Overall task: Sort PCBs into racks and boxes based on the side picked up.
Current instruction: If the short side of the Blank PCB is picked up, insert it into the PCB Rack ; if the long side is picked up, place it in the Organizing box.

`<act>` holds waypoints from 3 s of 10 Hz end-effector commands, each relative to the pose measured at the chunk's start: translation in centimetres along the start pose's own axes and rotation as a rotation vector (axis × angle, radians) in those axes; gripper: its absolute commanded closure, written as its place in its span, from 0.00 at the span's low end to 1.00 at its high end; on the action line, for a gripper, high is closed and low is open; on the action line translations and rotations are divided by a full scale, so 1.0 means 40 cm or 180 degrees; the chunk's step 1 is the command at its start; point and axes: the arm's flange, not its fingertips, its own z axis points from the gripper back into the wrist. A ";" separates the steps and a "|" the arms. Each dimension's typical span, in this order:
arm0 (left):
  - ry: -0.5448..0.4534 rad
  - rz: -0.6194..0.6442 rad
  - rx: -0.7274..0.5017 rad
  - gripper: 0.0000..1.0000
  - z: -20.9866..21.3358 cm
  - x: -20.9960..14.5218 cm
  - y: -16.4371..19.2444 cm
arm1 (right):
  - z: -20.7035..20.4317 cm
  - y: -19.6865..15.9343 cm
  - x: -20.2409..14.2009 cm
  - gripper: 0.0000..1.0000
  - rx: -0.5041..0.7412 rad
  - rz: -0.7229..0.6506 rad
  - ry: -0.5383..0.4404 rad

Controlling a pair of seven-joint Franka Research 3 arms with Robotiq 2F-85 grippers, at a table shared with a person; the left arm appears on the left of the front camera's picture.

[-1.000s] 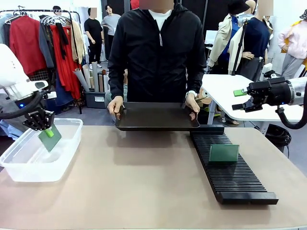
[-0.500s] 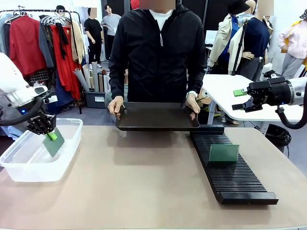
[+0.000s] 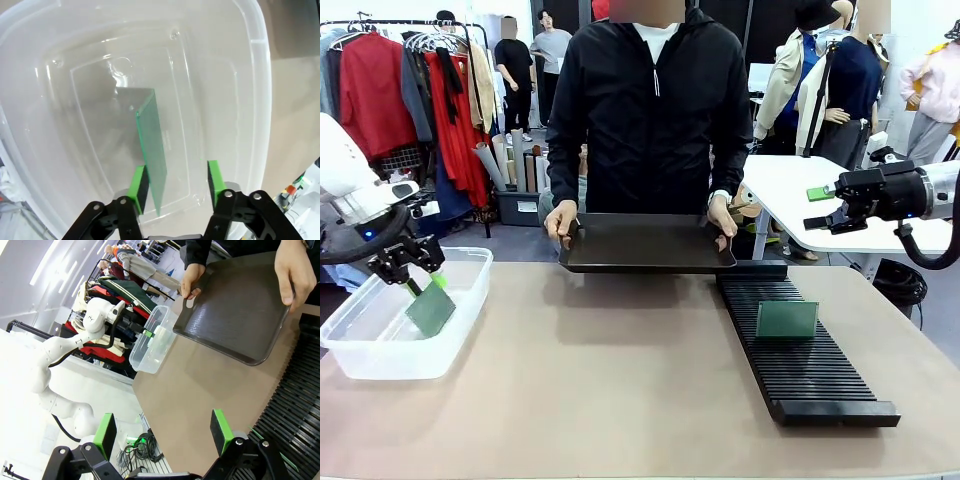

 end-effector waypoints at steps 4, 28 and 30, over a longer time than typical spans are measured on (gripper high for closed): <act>-0.0085 0.0078 0.0339 0.00 0.101 -0.043 -0.047 | 0.000 0.004 0.002 0.00 0.0002 0.0009 -0.0003; -0.0650 -0.0993 -0.2065 0.00 0.204 -0.057 -0.161 | 0.000 0.004 0.002 0.00 0.0002 0.0009 -0.0003; -0.0491 -0.1050 -0.2410 0.00 0.188 -0.041 -0.165 | 0.000 0.004 0.002 0.00 0.0002 0.0009 -0.0003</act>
